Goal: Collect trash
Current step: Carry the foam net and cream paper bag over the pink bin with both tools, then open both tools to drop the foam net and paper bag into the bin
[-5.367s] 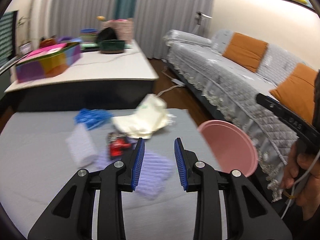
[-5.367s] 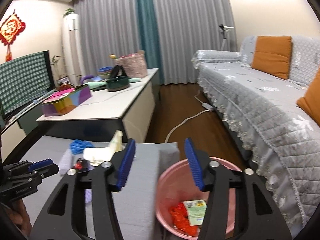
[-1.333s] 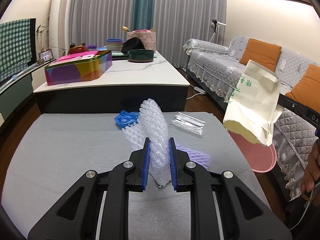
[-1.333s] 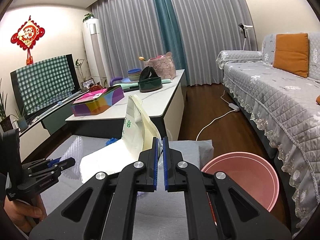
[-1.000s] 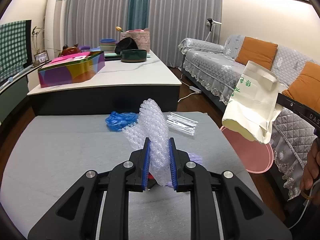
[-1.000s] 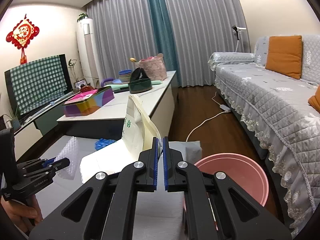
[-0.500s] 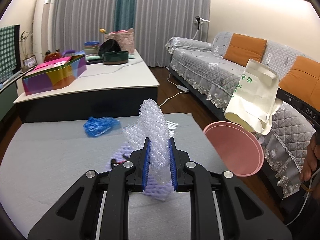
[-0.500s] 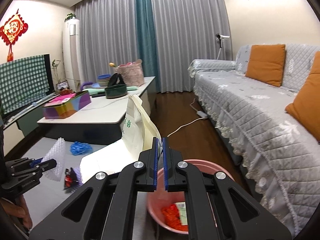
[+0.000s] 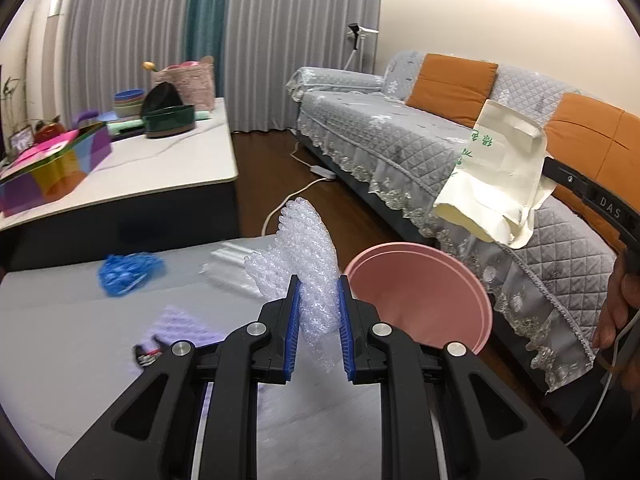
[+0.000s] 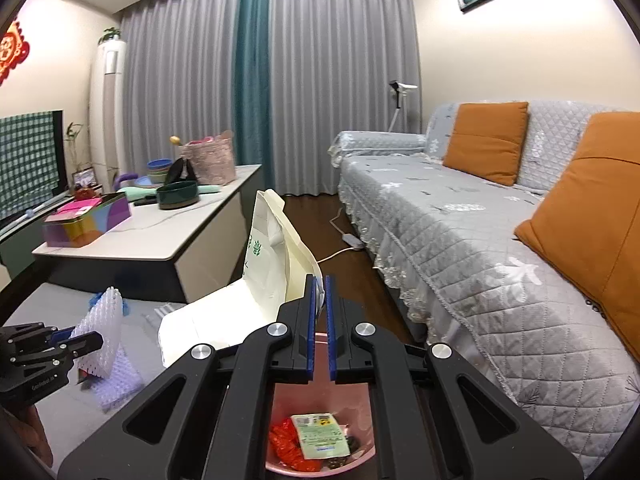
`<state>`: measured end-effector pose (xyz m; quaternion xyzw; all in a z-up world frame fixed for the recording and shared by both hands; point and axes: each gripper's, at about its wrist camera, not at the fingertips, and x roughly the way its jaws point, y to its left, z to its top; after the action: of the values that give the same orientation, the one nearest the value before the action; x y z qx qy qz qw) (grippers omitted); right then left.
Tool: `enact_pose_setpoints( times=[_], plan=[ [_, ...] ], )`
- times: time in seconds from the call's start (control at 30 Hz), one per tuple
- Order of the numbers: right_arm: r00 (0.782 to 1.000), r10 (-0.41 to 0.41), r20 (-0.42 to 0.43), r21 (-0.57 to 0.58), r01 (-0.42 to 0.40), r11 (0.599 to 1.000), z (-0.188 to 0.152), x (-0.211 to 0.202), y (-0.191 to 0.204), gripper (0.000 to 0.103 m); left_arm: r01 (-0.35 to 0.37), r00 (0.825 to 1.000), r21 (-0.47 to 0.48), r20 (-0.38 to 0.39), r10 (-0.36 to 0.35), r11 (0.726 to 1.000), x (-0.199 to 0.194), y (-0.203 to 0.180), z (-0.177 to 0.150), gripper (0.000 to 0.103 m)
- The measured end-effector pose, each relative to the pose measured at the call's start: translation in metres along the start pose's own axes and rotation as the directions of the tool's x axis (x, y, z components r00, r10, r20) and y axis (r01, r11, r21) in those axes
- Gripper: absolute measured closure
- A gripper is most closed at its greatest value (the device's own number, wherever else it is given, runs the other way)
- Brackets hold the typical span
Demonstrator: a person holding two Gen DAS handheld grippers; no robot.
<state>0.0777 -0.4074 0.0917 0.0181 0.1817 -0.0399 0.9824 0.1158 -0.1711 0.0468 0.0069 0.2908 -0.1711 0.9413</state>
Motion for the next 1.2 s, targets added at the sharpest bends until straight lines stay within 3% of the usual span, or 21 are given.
enact_pose_setpoints(
  times=[0.4,0.83,0.93,1.0,1.13,1.2],
  plan=[
    [0.993,-0.117,-0.031,-0.015,0.116,0.993,-0.004,0.031,-0.024,0.098,0.092,0.996,0.068,-0.008,-0.092,0.993,0.048,-0.050,0.024,0.086],
    [0.985,-0.155,-0.072,0.025,0.157,0.987,-0.013,0.047,-0.043,0.097,0.146,0.988,0.075,-0.061,-0.142,0.986,0.088,-0.075,0.028,0.085],
    [0.985,-0.152,-0.084,0.039,0.156,0.987,-0.014,0.050,-0.045,0.094,0.171,0.983,0.079,-0.083,-0.164,0.982,0.092,-0.078,0.027,0.077],
    [0.985,-0.145,-0.091,0.045,0.149,0.988,-0.015,0.052,-0.046,0.093,0.168,0.983,0.080,-0.087,-0.161,0.983,0.092,-0.078,0.026,0.062],
    [0.985,-0.152,-0.087,0.054,0.157,0.986,-0.014,0.051,-0.047,0.072,0.159,0.985,0.072,-0.081,-0.153,0.985,0.086,-0.072,0.026,0.062],
    [0.985,-0.152,-0.079,0.059,0.156,0.986,-0.014,0.049,-0.047,0.069,0.153,0.986,0.071,-0.076,-0.147,0.986,0.081,-0.069,0.026,0.062]
  ],
)
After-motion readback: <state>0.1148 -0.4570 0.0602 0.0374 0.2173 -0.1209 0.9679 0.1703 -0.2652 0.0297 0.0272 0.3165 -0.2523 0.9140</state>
